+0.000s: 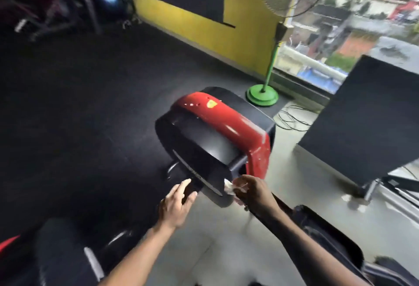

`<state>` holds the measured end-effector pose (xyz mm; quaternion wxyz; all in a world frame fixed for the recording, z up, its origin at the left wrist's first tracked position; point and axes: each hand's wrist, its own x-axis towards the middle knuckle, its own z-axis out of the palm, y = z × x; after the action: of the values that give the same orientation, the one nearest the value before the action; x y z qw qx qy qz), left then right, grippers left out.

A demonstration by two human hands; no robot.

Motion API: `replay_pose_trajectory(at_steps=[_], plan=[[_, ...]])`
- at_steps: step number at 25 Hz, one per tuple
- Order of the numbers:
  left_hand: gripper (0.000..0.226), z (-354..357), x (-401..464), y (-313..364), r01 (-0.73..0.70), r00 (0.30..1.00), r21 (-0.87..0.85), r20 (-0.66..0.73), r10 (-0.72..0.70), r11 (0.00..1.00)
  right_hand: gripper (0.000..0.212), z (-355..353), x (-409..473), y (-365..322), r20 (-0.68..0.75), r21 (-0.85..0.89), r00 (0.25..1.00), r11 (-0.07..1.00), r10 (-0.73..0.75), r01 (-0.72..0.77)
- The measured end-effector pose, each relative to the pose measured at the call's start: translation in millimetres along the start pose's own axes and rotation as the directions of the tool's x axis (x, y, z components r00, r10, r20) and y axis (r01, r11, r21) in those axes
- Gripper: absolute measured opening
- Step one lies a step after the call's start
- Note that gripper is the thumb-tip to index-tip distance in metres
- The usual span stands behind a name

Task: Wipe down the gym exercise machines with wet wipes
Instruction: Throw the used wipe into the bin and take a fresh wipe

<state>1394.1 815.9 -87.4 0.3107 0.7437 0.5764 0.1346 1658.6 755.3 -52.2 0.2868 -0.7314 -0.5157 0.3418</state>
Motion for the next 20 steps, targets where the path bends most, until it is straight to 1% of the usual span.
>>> replay_pose_trajectory(at_steps=[3, 4, 5, 6, 7, 8, 10, 11, 12, 13, 14, 16, 18, 20], plan=[[0.077, -26, 21, -46, 0.079, 0.996, -0.049, -0.035, -0.081, 0.996, 0.04, 40, 47, -41, 0.052, -0.074, 0.997, 0.995, -0.056, 0.06], [0.075, -32, 31, -59, 0.092, 0.995, -0.055, -0.029, -0.093, 0.994, 0.036, 53, 64, -52, 0.091, -0.11, 0.993, 0.99, -0.079, 0.089], [0.07, -39, 43, -71, 0.117, 0.993, -0.051, -0.01, -0.117, 0.992, 0.025, 66, 85, -59, 0.127, -0.14, 0.988, 0.985, -0.087, 0.105], [0.062, -46, 59, -85, 0.139, 0.99, -0.046, 0.013, -0.139, 0.989, 0.016, 81, 108, -67, 0.145, -0.146, 0.985, 0.983, -0.09, 0.111], [0.055, -55, 76, -97, 0.16, 0.986, -0.019, 0.04, -0.159, 0.987, 0.011, 95, 132, -73, 0.15, -0.13, 0.984, 0.984, -0.101, 0.121], [0.054, -63, 95, -109, 0.158, 0.986, 0.016, 0.049, -0.158, 0.987, 0.009, 109, 155, -80, 0.154, -0.113, 0.982, 0.986, -0.108, 0.126], [0.066, -83, 138, -133, 0.158, 0.985, 0.079, 0.062, -0.163, 0.984, 0.009, 130, 201, -100, 0.166, -0.089, 0.979, 0.988, -0.114, 0.13], [0.069, -98, 164, -141, 0.174, 0.98, 0.105, 0.077, -0.182, 0.979, 0.011, 138, 227, -111, 0.16, -0.069, 0.98, 0.989, -0.12, 0.132], [0.065, -110, 187, -151, 0.187, 0.976, 0.114, 0.095, -0.198, 0.976, 0.013, 146, 249, -122, 0.163, -0.059, 0.979, 0.989, -0.121, 0.132], [0.056, -125, 211, -156, 0.211, 0.969, 0.116, 0.106, -0.223, 0.971, 0.013, 153, 272, -134, 0.181, -0.069, 0.975, 0.987, -0.129, 0.143], [0.047, -138, 236, -166, 0.225, 0.966, 0.122, 0.101, -0.238, 0.967, 0.01, 159, 296, -148, 0.211, -0.085, 0.968, 0.984, -0.138, 0.159], [0.039, -160, 282, -188, 0.252, 0.963, 0.066, 0.079, -0.257, 0.966, 0.006, 169, 340, -170, 0.256, -0.099, 0.956, 0.98, -0.144, 0.174], [0.037, -174, 319, -205, 0.281, 0.958, -0.034, 0.071, -0.279, 0.959, 0.011, 178, 379, -191, 0.271, -0.114, 0.952, 0.977, -0.145, 0.181], [0.036, -189, 360, -227, 0.29, 0.954, -0.066, 0.096, -0.283, 0.955, 0.014, 195, 425, -210, 0.261, -0.135, 0.955, 0.974, -0.143, 0.182]])
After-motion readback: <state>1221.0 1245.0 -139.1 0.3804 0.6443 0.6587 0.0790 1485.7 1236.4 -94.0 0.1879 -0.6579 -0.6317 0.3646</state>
